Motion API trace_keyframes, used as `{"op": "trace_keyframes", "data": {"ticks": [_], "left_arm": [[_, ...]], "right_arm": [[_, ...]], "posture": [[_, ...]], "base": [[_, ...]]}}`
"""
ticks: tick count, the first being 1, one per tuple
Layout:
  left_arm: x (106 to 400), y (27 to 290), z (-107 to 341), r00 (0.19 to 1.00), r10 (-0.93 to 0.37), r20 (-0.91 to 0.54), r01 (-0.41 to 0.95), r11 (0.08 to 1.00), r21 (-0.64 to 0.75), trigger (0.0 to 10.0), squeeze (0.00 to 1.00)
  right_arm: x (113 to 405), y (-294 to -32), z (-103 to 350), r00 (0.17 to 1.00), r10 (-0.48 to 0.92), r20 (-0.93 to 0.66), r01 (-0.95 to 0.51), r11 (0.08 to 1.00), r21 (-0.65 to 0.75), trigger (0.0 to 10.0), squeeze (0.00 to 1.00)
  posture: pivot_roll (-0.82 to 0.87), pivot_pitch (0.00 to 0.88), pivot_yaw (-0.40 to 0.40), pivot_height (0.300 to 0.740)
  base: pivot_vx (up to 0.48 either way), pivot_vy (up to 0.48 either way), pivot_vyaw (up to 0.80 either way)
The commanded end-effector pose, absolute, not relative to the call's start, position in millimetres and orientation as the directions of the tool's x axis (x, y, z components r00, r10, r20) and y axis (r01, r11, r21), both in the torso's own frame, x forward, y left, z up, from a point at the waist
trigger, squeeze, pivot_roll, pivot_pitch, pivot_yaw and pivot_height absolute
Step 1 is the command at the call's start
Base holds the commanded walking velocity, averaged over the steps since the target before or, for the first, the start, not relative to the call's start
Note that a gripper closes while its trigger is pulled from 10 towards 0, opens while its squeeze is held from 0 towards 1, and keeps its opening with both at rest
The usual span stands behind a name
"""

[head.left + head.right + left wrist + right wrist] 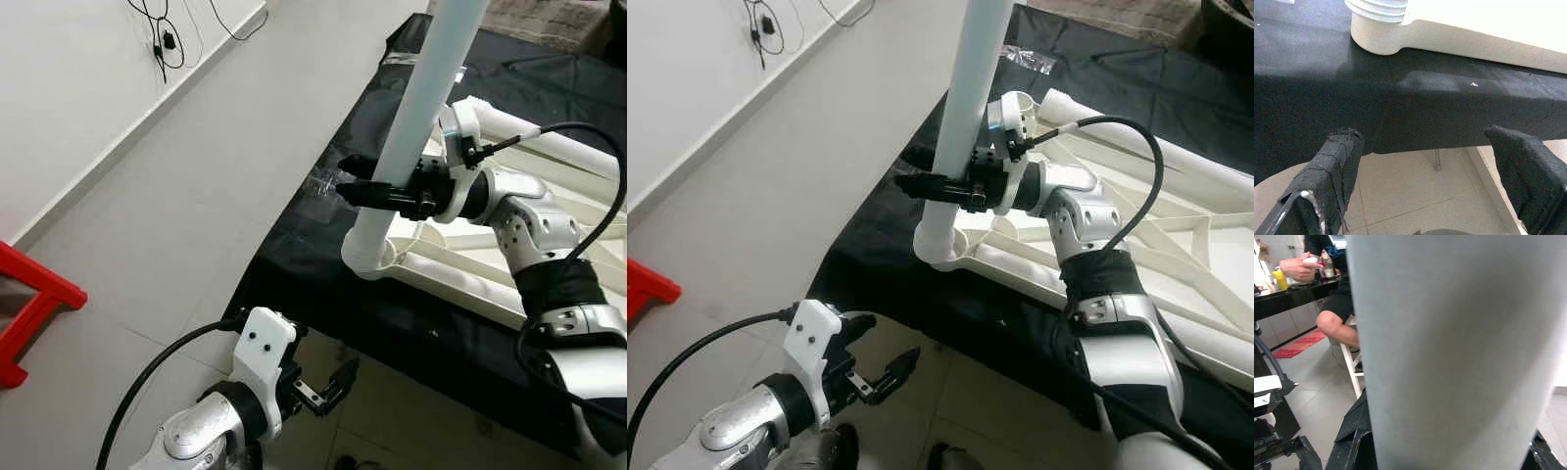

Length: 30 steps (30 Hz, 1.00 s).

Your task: Building children table

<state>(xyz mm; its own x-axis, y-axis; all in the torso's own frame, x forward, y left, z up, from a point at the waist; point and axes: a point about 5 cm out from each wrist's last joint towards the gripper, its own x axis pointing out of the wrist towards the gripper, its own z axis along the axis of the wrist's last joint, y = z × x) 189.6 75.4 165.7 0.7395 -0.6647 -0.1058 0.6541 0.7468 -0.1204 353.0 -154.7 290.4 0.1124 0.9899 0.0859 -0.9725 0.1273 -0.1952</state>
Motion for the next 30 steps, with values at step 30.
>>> {"op": "trace_keyframes", "data": {"ticks": [30], "left_arm": [[182.7, 74.6, 163.5, 0.732, -0.665, -0.148, 0.648, 0.747, -0.149, 10.0, 0.00]], "right_arm": [[357.7, -165.7, 283.8, 0.075, 0.997, 0.025, -0.971, 0.079, -0.225, 10.0, 0.00]], "posture": [[0.19, 0.296, -0.096, 0.740]], "base": [[0.000, 0.000, 0.00]]}}
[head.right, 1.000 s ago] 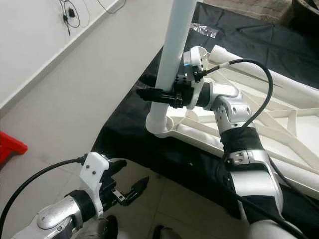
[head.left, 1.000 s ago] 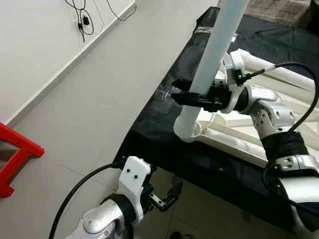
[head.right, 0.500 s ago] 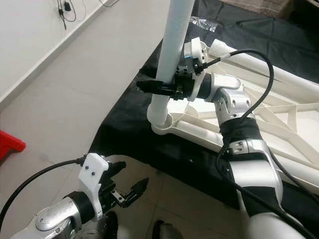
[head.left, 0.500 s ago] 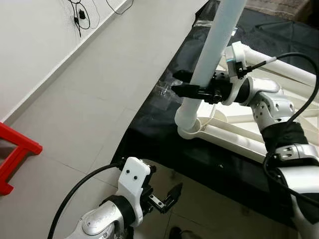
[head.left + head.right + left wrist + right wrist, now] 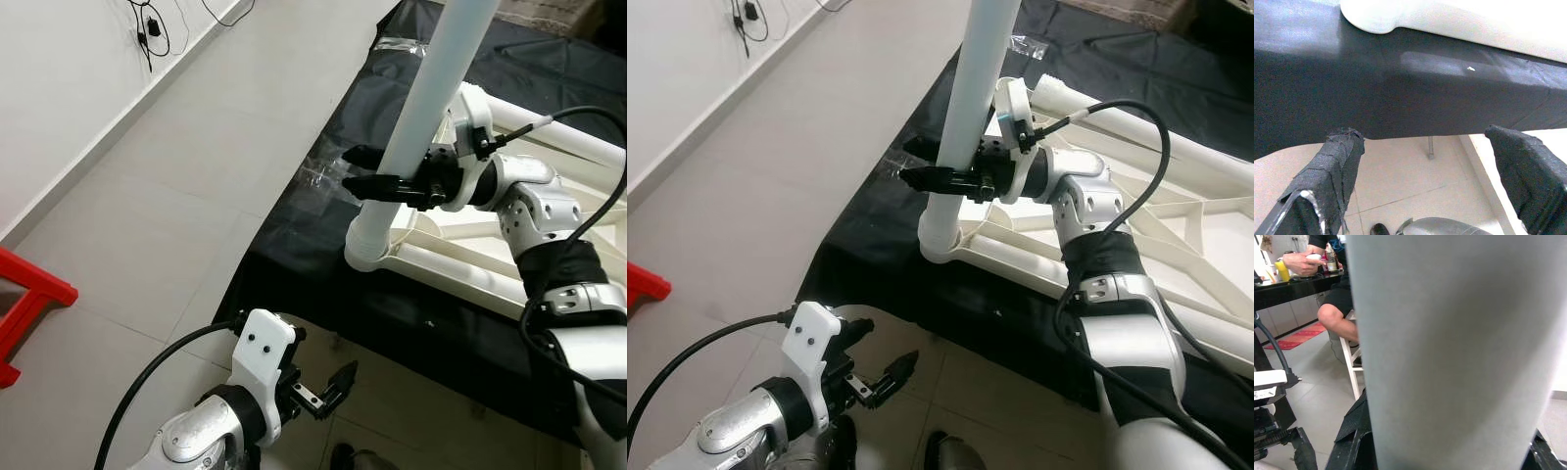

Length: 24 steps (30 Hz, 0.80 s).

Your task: Building children table

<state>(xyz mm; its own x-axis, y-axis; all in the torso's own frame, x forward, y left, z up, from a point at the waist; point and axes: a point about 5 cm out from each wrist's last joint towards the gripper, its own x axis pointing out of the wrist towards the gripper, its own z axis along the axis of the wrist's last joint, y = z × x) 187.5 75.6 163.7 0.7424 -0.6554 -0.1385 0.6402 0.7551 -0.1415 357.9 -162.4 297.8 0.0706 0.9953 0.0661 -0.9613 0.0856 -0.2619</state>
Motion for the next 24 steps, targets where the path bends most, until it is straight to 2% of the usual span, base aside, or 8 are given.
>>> {"op": "trace_keyframes", "data": {"ticks": [1, 9, 24], "left_arm": [[182.7, 74.6, 163.5, 0.732, -0.665, -0.148, 0.648, 0.747, -0.149, 10.0, 0.00], [181.3, 74.0, 163.9, 0.734, -0.663, -0.148, 0.646, 0.749, -0.150, 10.0, 0.00], [175.7, 74.9, 165.2, 0.743, -0.653, -0.150, 0.633, 0.757, -0.161, 10.0, 0.00]], "right_arm": [[357.7, -165.7, 283.8, 0.075, 0.997, 0.025, -0.971, 0.079, -0.225, 10.0, 0.00], [359.3, -164.4, 274.9, 0.089, 0.996, 0.012, -0.974, 0.089, -0.210, 10.0, 0.00], [369.8, -159.0, 270.7, 0.184, 0.983, 0.009, -0.959, 0.181, -0.216, 10.0, 0.00]], "posture": [[0.19, 0.296, -0.096, 0.740], [0.19, 0.303, -0.100, 0.740], [0.19, 0.305, -0.115, 0.740]], "base": [[0.000, 0.000, 0.00], [0.000, 0.000, 0.00], [0.000, 0.000, 0.00]]}}
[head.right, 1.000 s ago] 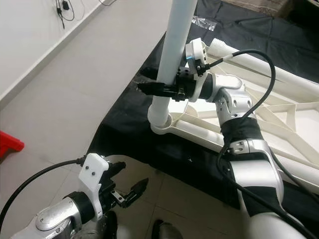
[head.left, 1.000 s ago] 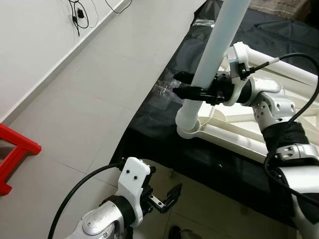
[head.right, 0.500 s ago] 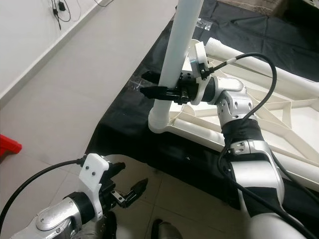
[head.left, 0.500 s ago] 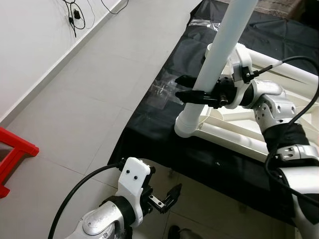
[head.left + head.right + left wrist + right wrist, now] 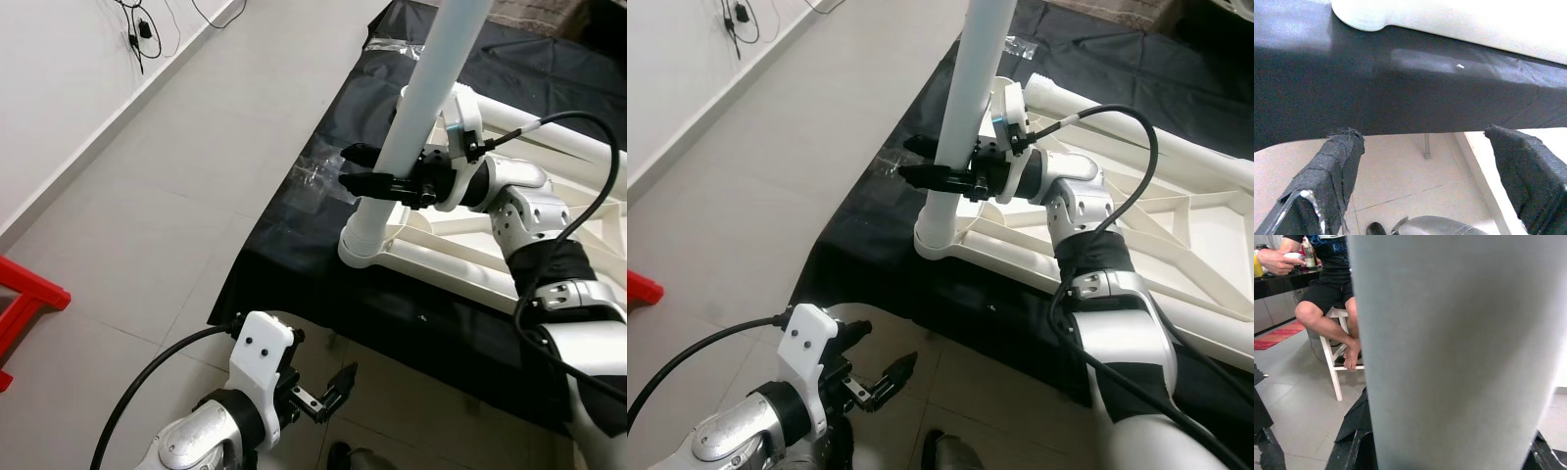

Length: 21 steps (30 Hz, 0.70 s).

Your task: Building children table

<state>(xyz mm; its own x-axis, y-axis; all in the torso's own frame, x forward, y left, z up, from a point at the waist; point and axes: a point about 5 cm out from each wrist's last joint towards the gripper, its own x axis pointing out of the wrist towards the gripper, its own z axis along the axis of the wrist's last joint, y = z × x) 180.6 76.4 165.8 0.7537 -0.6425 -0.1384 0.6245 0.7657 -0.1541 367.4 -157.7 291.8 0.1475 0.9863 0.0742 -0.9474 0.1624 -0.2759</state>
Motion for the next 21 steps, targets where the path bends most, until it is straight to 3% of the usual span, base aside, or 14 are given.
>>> {"op": "trace_keyframes", "data": {"ticks": [1, 9, 17, 19, 21], "left_arm": [[174.9, 74.9, 165.2, 0.743, -0.652, -0.151, 0.632, 0.758, -0.162, 10.0, 0.00], [172.6, 74.9, 164.9, 0.744, -0.650, -0.155, 0.629, 0.760, -0.167, 10.0, 0.00], [173.7, 74.4, 164.7, 0.745, -0.649, -0.154, 0.628, 0.761, -0.163, 10.0, 0.00], [175.5, 74.2, 164.5, 0.746, -0.648, -0.152, 0.628, 0.761, -0.162, 10.0, 0.00], [175.5, 74.2, 164.5, 0.746, -0.648, -0.152, 0.628, 0.761, -0.162, 10.0, 0.00]], "right_arm": [[370.2, -159.6, 270.4, 0.189, 0.982, 0.007, -0.958, 0.186, -0.217, 10.0, 0.00], [365.8, -154.6, 262.8, 0.118, 0.993, 0.001, -0.975, 0.116, -0.190, 10.0, 0.00], [368.3, -147.0, 251.2, 0.211, 0.977, 0.011, -0.955, 0.208, -0.209, 10.0, 0.00], [369.4, -148.5, 246.0, 0.300, 0.954, 0.005, -0.931, 0.293, -0.218, 10.0, 0.00], [369.4, -148.5, 246.0, 0.300, 0.954, 0.005, -0.931, 0.293, -0.218, 10.0, 0.00]], "posture": [[0.19, 0.305, -0.116, 0.740], [0.19, 0.296, -0.116, 0.740], [0.19, 0.288, -0.116, 0.740], [0.18, 0.287, -0.113, 0.740], [0.18, 0.287, -0.113, 0.740]], "base": [[0.000, 0.000, 0.00], [0.000, 0.000, 0.00], [0.000, 0.000, 0.00], [0.000, 0.000, 0.00], [0.000, 0.000, 0.00]]}}
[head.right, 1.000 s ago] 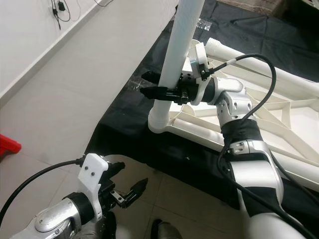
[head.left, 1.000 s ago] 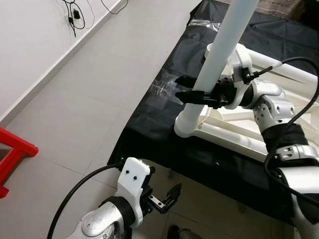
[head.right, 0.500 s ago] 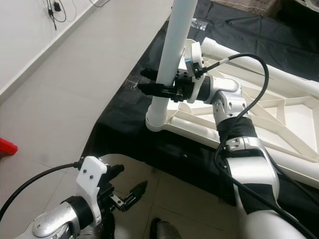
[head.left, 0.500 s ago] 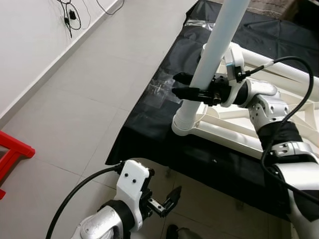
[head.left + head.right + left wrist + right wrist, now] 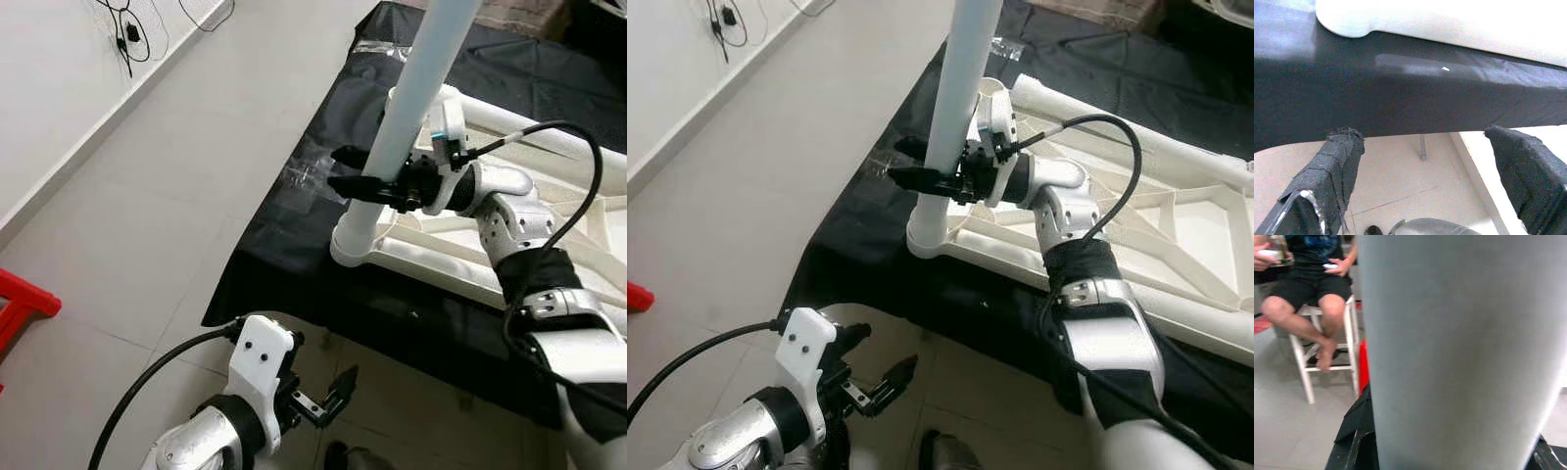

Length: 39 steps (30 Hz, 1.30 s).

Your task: Building children table

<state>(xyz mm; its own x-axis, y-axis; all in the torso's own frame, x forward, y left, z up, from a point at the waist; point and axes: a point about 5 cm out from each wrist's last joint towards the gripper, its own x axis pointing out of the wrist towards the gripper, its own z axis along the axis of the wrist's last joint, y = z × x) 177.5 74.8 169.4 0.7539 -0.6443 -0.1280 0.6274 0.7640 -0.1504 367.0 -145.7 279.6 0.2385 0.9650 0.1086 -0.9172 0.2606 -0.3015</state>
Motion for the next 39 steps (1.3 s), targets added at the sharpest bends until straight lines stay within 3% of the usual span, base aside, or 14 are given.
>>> {"op": "trace_keyframes", "data": {"ticks": [1, 5, 6, 8, 9, 10, 11, 12, 13, 17, 19, 26, 31, 39], "left_arm": [[176.3, 74.0, 164.3, 0.746, -0.648, -0.152, 0.628, 0.761, -0.162, 10.0, 0.00], [178.6, 73.3, 164.1, 0.746, -0.649, -0.150, 0.629, 0.760, -0.160, 10.0, 0.00], [180.3, 72.8, 164.0, 0.746, -0.649, -0.147, 0.630, 0.760, -0.159, 10.0, 0.00], [180.3, 72.8, 164.0, 0.746, -0.649, -0.147, 0.630, 0.760, -0.159, 10.0, 0.00], [182.0, 72.1, 164.0, 0.746, -0.651, -0.144, 0.632, 0.759, -0.157, 10.0, 0.00], [182.0, 72.1, 164.0, 0.746, -0.651, -0.144, 0.632, 0.759, -0.157, 10.0, 0.00], [183.8, 71.5, 163.9, 0.746, -0.651, -0.141, 0.633, 0.759, -0.155, 10.0, 0.00], [183.8, 71.5, 163.9, 0.746, -0.651, -0.141, 0.633, 0.759, -0.155, 10.0, 0.00], [186.1, 70.9, 163.9, 0.747, -0.651, -0.137, 0.633, 0.759, -0.153, 10.0, 0.00], [187.9, 70.4, 163.8, 0.747, -0.651, -0.133, 0.634, 0.759, -0.151, 10.0, 0.00], [192.7, 69.7, 163.2, 0.750, -0.649, -0.128, 0.633, 0.760, -0.147, 10.0, 0.00], [197.0, 69.6, 162.4, 0.754, -0.646, -0.121, 0.631, 0.763, -0.140, 10.0, 0.00], [202.7, 69.9, 160.8, 0.757, -0.643, -0.116, 0.630, 0.765, -0.131, 10.0, 0.00], [206.5, 69.3, 159.6, 0.755, -0.646, -0.111, 0.634, 0.763, -0.124, 10.0, 0.00]], "right_arm": [[370.5, -149.5, 244.4, 0.337, 0.941, 0.004, -0.919, 0.330, -0.215, 10.0, 0.00], [375.1, -153.8, 237.9, 0.484, 0.875, -0.022, -0.857, 0.469, -0.213, 10.0, 0.00], [378.8, -157.9, 234.0, 0.581, 0.813, -0.032, -0.803, 0.567, -0.184, 10.0, 0.00], [378.8, -157.9, 234.0, 0.581, 0.813, -0.032, -0.803, 0.567, -0.184, 10.0, 0.00], [384.3, -164.9, 229.6, 0.699, 0.713, -0.048, -0.711, 0.687, -0.153, 10.0, 0.00], [384.3, -164.9, 229.6, 0.699, 0.713, -0.048, -0.711, 0.687, -0.153, 10.0, 0.00], [389.1, -175.1, 225.2, 0.819, 0.569, -0.065, -0.573, 0.810, -0.124, 10.0, 0.00], [389.1, -175.1, 225.2, 0.819, 0.569, -0.065, -0.573, 0.810, -0.124, 10.0, 0.00], [391.4, -183.9, 221.2, 0.904, 0.422, -0.075, -0.427, 0.900, -0.082, 10.0, 0.00], [389.8, -189.0, 218.7, 0.952, 0.298, -0.068, -0.302, 0.951, -0.064, 10.0, 0.00], [381.8, -192.3, 209.4, 0.995, 0.061, -0.078, -0.059, 0.998, 0.028, 10.0, 0.00], [370.1, -193.0, 198.6, 0.971, -0.219, -0.099, 0.230, 0.966, 0.119, 10.0, 0.00], [357.0, -193.0, 188.1, 0.797, -0.591, -0.124, 0.603, 0.789, 0.117, 10.0, 0.00], [348.8, -175.5, 195.1, 0.651, -0.753, -0.101, 0.759, 0.646, 0.076, 10.0, 0.00]], "posture": [[0.18, 0.287, -0.113, 0.740], [0.18, 0.285, -0.111, 0.740], [0.18, 0.281, -0.110, 0.740], [0.18, 0.281, -0.110, 0.740], [0.17, 0.279, -0.107, 0.740], [0.17, 0.279, -0.107, 0.740], [0.17, 0.274, -0.104, 0.740], [0.17, 0.274, -0.104, 0.740], [0.17, 0.268, -0.102, 0.740], [0.17, 0.263, -0.102, 0.740], [0.16, 0.249, -0.096, 0.740], [0.17, 0.239, -0.095, 0.740], [0.18, 0.225, -0.090, 0.740], [0.18, 0.215, -0.082, 0.740]], "base": [[0.000, 0.000, 0.00], [0.000, 0.000, 0.00], [0.000, 0.000, 0.00], [0.000, 0.000, 0.00], [0.000, 0.000, 0.00], [0.000, 0.000, 0.00], [0.000, 0.000, 0.00], [0.000, 0.000, 0.00], [0.000, 0.000, 0.00], [0.000, 0.000, 0.00], [0.000, 0.000, 0.00], [0.000, 0.000, 0.00], [0.000, 0.000, 0.00], [0.000, 0.000, 0.00]]}}
